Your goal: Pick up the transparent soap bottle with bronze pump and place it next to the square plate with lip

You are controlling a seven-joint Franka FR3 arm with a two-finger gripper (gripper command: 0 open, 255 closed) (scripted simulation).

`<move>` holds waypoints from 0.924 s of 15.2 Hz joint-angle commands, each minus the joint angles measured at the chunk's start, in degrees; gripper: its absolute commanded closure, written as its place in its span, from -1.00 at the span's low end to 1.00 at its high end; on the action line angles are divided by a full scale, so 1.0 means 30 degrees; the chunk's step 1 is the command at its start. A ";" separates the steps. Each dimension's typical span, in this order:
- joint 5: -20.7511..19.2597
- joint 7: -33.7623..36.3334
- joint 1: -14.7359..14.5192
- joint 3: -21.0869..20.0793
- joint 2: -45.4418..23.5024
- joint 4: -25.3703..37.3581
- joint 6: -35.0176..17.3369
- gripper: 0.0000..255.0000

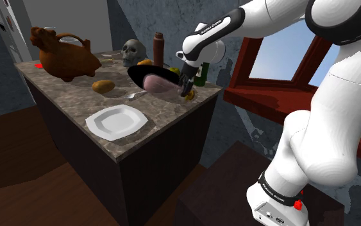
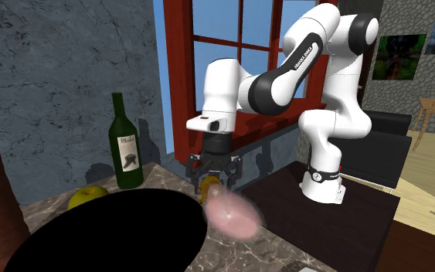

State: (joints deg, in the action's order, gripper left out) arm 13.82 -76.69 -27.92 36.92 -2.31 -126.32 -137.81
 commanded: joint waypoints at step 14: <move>-0.2050 0.1415 0.0054 0.0070 0.1991 0.0550 0.2010 -1.00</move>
State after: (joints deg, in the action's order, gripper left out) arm 7.70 -72.46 -27.76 37.13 3.64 -124.66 -131.80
